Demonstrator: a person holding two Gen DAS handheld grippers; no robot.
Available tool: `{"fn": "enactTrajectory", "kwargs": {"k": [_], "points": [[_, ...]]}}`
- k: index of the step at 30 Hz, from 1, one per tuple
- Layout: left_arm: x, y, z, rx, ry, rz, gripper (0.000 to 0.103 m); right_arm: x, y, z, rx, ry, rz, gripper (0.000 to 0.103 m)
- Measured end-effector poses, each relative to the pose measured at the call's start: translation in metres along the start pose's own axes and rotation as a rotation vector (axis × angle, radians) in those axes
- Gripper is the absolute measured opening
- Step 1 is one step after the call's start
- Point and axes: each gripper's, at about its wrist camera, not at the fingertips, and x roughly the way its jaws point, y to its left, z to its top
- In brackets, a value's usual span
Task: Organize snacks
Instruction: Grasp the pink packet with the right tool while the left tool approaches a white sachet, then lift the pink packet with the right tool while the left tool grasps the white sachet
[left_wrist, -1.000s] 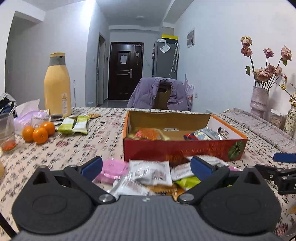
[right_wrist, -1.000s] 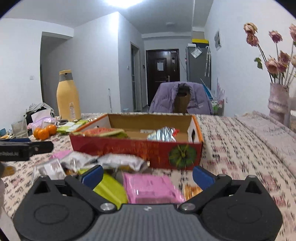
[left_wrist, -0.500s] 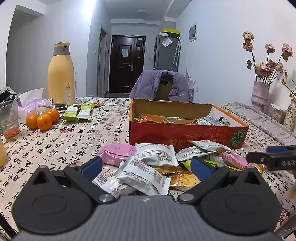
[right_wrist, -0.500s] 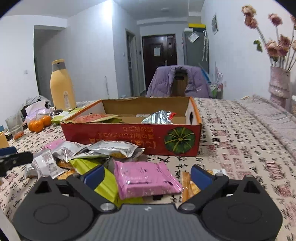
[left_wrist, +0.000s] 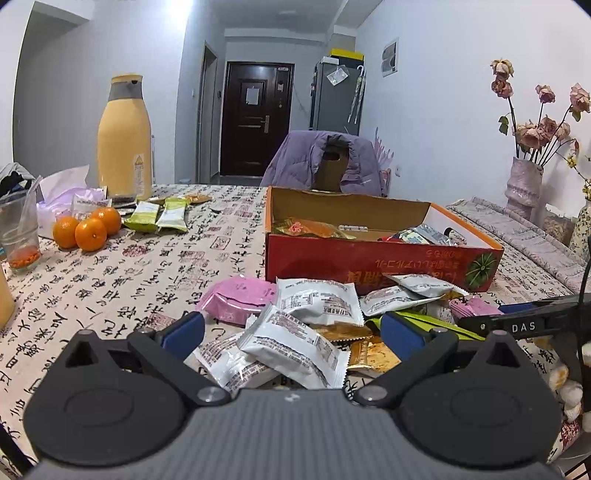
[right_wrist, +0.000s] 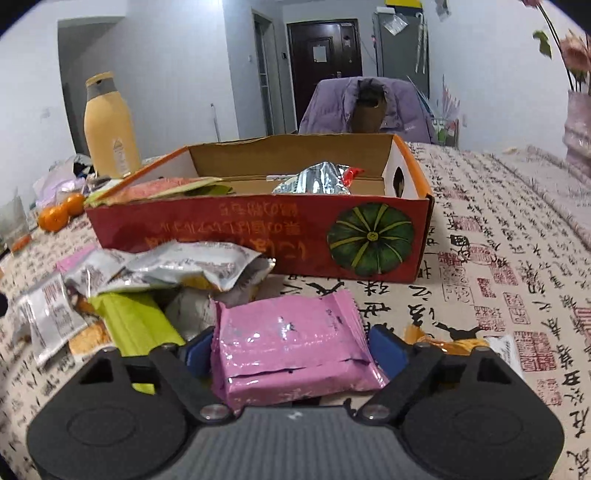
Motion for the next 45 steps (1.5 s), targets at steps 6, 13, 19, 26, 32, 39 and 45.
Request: {"fn": "enactTrajectory", "kwargs": {"k": [6, 13, 19, 26, 32, 39, 45], "points": [[0.002, -0.002, -0.001, 0.013, 0.018, 0.000, 0.103, -0.007, 0.005, -0.004, -0.027, -0.026, -0.042, 0.070], [0.007, -0.004, 0.000, 0.057, 0.049, 0.017, 0.103, -0.043, 0.012, -0.013, -0.038, -0.152, -0.089, 0.069], [0.018, -0.015, 0.000, 0.181, 0.081, 0.038, 0.103, -0.072, 0.013, -0.019, -0.032, -0.229, -0.110, 0.069], [0.035, -0.030, -0.007, 0.379, 0.134, 0.065, 0.103, -0.079, 0.000, -0.028, 0.016, -0.220, -0.122, 0.069], [0.048, -0.036, -0.017, 0.502, 0.157, 0.074, 0.103, -0.084, -0.006, -0.031, 0.037, -0.228, -0.133, 0.070], [0.057, -0.029, -0.012, 0.471, 0.178, 0.000, 0.080, -0.085, -0.008, -0.035, 0.049, -0.227, -0.130, 0.070], [0.049, -0.027, -0.014, 0.469, 0.153, -0.006, 0.066, -0.087, -0.008, -0.038, 0.055, -0.226, -0.131, 0.070]]}}
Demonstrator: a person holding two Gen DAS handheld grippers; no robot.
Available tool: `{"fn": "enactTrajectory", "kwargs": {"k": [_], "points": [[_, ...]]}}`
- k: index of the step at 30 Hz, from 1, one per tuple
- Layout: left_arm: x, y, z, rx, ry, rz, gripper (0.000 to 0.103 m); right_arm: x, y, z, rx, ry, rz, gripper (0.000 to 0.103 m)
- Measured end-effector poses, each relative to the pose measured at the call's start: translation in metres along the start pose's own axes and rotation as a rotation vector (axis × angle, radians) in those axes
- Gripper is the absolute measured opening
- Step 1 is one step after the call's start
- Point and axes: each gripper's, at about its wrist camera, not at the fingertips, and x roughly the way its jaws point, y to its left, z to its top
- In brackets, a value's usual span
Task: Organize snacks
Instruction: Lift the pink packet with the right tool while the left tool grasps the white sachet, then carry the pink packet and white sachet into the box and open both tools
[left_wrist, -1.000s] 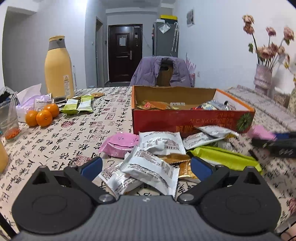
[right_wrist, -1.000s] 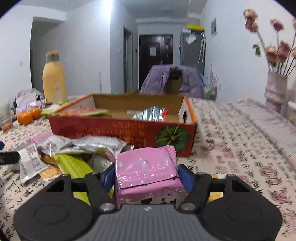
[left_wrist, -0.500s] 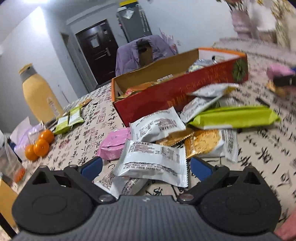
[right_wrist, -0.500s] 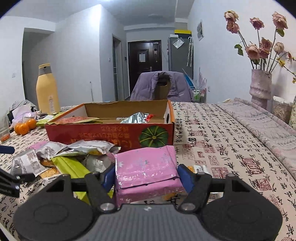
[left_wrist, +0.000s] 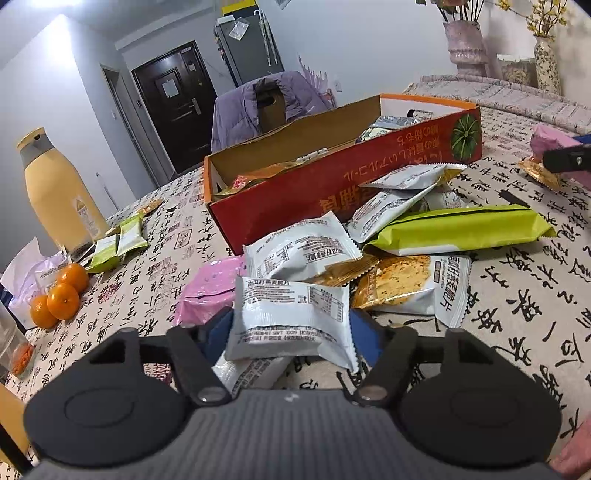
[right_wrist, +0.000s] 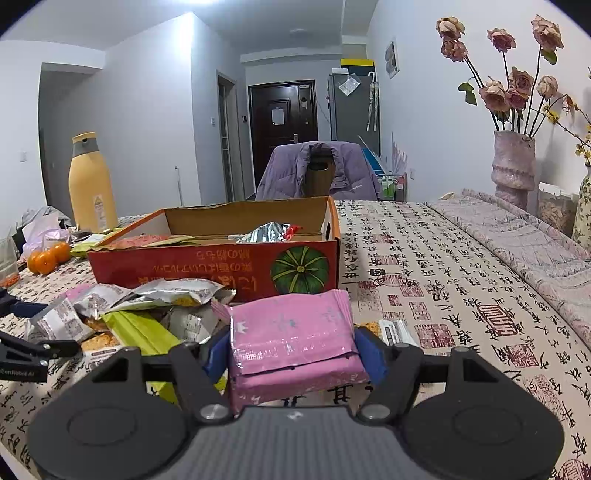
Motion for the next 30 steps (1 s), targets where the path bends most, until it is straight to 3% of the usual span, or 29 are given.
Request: {"fn": "enactTrajectory", "kwargs": {"k": [2, 3, 9, 17, 30], "points": [[-0.003, 0.000, -0.001, 0.002, -0.009, 0.002, 0.062, 0.000, 0.000, -0.001, 0.002, 0.002, 0.001, 0.070], [-0.004, 0.000, -0.001, 0.003, -0.014, 0.007, 0.054, -0.001, 0.000, -0.002, 0.002, 0.002, 0.002, 0.070], [-0.014, 0.000, -0.002, -0.001, -0.050, 0.017, 0.050, -0.002, 0.001, -0.003, 0.005, -0.001, 0.001, 0.070], [-0.034, 0.002, 0.006, -0.043, -0.119, 0.027, 0.050, -0.006, 0.002, -0.001, 0.001, -0.019, 0.003, 0.070], [-0.042, 0.008, 0.062, -0.165, -0.265, 0.022, 0.050, 0.012, 0.015, 0.037, -0.036, -0.097, 0.020, 0.070]]}}
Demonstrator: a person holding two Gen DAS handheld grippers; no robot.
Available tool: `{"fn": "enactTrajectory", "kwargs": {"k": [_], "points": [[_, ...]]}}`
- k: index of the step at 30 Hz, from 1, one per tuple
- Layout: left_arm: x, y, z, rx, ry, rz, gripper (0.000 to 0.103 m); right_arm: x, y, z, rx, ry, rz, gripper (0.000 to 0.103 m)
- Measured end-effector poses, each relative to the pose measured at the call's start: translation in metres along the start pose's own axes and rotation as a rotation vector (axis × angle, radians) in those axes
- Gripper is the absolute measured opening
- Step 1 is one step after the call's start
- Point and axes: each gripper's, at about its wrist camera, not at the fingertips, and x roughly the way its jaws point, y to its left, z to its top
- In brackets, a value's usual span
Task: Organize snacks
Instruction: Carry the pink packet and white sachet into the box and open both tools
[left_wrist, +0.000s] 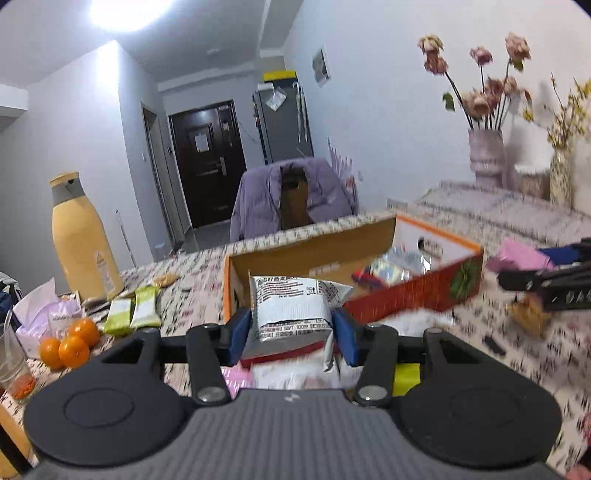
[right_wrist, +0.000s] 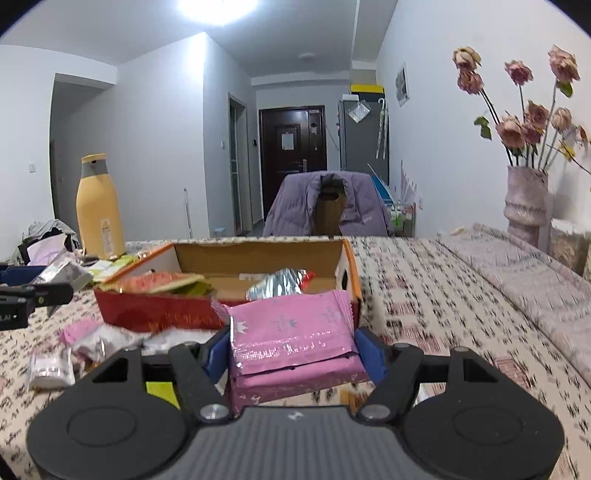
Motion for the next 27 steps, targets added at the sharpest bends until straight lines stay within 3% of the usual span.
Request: {"fn": "enactTrajectory", "kwargs": {"k": [6, 13, 22, 27], "points": [[0.021, -0.001, 0.026, -0.053, -0.033, 0.011, 0.050, 0.028, 0.009, 0.025, -0.021, -0.023, 0.011, 0.070], [0.062, -0.002, 0.045, -0.117, -0.010, 0.030, 0.050, 0.075, 0.026, 0.052, -0.048, -0.013, 0.030, 0.070], [0.126, 0.010, 0.050, -0.207, 0.062, 0.079, 0.050, 0.141, 0.035, 0.067, -0.039, 0.054, 0.038, 0.070], [0.148, 0.022, 0.041, -0.275, 0.089, 0.100, 0.050, 0.156, 0.032, 0.058, -0.027, 0.058, 0.026, 0.070]]}}
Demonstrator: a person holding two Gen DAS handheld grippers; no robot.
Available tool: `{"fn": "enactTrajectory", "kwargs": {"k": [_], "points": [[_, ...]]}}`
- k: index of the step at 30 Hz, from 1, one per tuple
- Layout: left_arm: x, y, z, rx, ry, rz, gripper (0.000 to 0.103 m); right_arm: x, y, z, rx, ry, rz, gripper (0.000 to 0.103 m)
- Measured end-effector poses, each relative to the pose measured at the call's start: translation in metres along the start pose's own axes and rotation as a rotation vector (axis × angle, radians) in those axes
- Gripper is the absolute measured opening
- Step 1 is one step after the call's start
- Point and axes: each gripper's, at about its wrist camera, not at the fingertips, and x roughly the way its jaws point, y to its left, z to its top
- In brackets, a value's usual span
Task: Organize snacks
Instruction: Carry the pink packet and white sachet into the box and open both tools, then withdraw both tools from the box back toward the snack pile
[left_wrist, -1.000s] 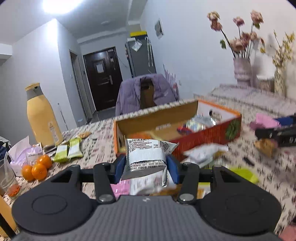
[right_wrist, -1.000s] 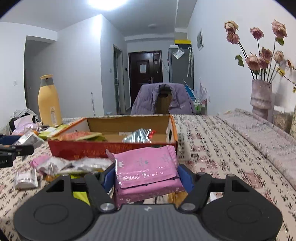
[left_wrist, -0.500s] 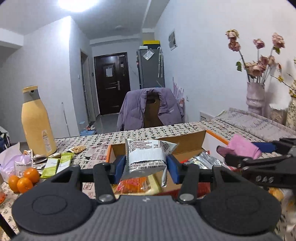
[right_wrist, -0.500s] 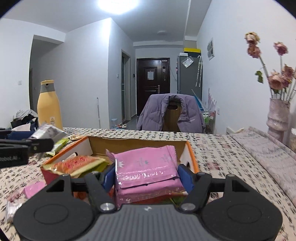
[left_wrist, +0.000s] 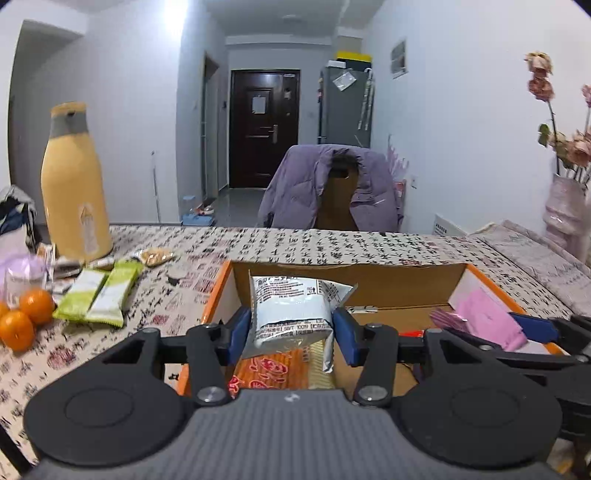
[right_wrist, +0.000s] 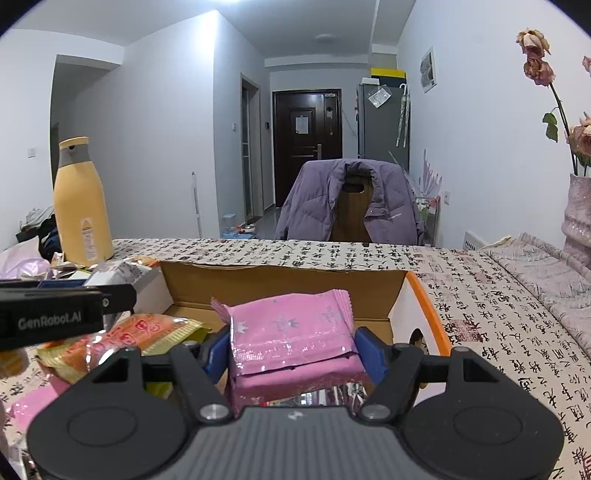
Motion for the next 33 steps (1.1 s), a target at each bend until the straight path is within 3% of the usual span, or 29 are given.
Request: {"fn": "enactTrajectory", "kwargs": {"k": [8, 10, 11, 14, 15, 33], "points": [[0.006, -0.003, -0.014, 0.031, -0.011, -0.006, 0.054, 0.006, -0.003, -0.009, 0.005, 0.014, 0.000, 0.074], [0.004, -0.003, -0.015, 0.028, -0.034, -0.001, 0.071, 0.006, -0.005, -0.010, 0.018, 0.018, 0.000, 0.077], [0.001, -0.002, -0.015, 0.023, -0.050, 0.007, 0.074, 0.004, -0.005, -0.010, 0.023, 0.014, -0.003, 0.080], [-0.006, 0.000, -0.015, 0.008, -0.089, 0.007, 0.089, -0.001, -0.010, -0.011, 0.043, -0.008, -0.006, 0.103], [-0.008, 0.001, -0.015, -0.001, -0.102, 0.013, 0.103, -0.003, -0.010, -0.011, 0.046, -0.018, -0.008, 0.103], [-0.015, 0.006, -0.013, -0.064, -0.140, 0.031, 0.103, -0.009, -0.016, -0.010, 0.068, -0.056, -0.044, 0.103]]}}
